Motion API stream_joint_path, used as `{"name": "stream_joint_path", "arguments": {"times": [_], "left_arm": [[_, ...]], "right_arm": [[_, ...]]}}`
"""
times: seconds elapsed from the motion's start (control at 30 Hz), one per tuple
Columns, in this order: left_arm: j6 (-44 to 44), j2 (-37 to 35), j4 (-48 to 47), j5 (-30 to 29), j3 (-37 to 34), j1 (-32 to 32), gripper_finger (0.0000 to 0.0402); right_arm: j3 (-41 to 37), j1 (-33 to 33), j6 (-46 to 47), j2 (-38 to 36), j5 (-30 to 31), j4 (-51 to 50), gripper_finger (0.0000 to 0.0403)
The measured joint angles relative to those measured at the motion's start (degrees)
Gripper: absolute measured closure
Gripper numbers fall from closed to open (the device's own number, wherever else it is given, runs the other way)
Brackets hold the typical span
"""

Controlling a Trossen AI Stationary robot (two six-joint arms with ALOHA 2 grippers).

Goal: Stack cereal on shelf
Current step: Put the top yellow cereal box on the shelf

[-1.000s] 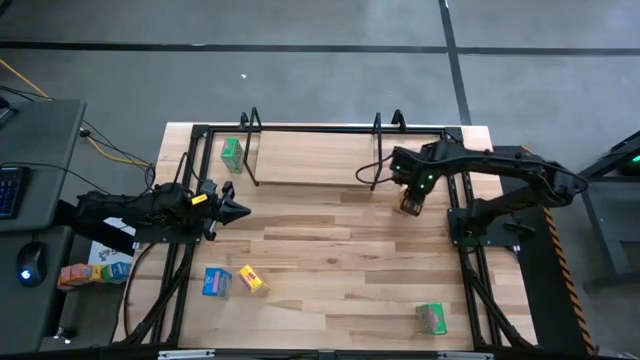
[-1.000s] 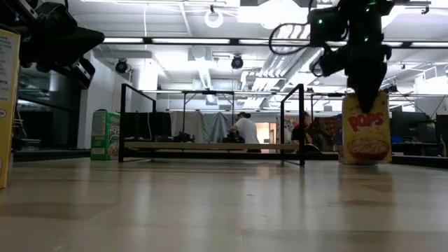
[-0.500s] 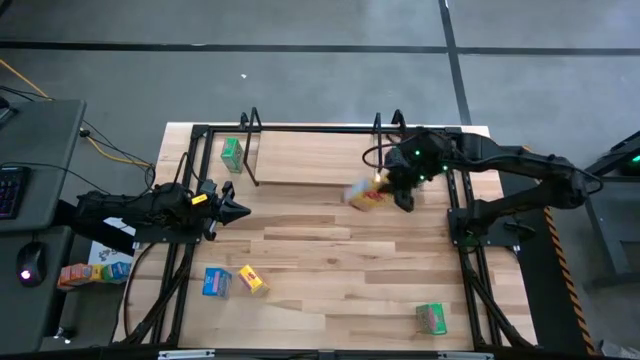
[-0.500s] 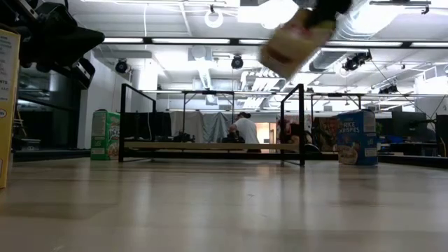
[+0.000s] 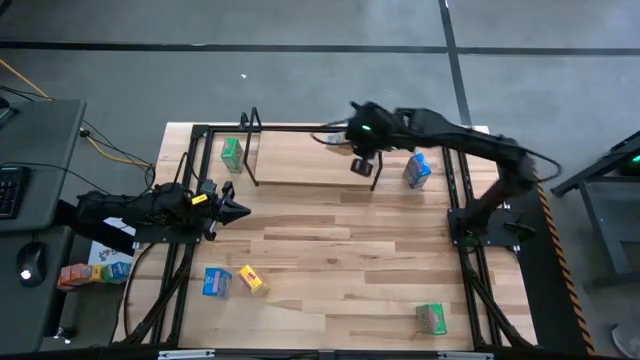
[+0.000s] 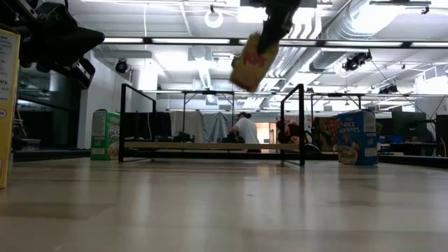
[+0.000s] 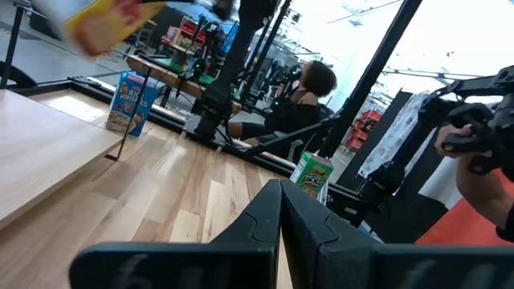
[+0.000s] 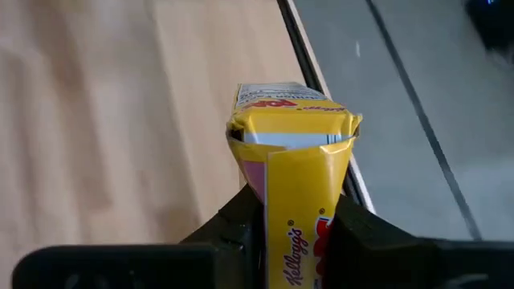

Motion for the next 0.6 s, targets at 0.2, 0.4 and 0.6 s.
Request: {"name": "stream_joint_path", "arguments": {"times": [0.2, 0.4, 0.6], "left_arm": [[0.0, 0.0, 0.0, 0.0, 0.02, 0.0, 0.0401], [0.0, 0.0, 0.0, 0.0, 0.0, 0.0, 0.0401], [-0.02, 0.0, 0.0, -0.02, 0.0, 0.0, 0.0401]], "right_arm": [[12.61, -4.37, -5.1, 13.19, 0.77, -12.36, 0.0324], [16.13, -8.32, -9.2, 20.04, 1.52, -16.33, 0.0324], [16.16, -11.92, -12.73, 22.27, 4.37, -16.86, 0.0324]]}}
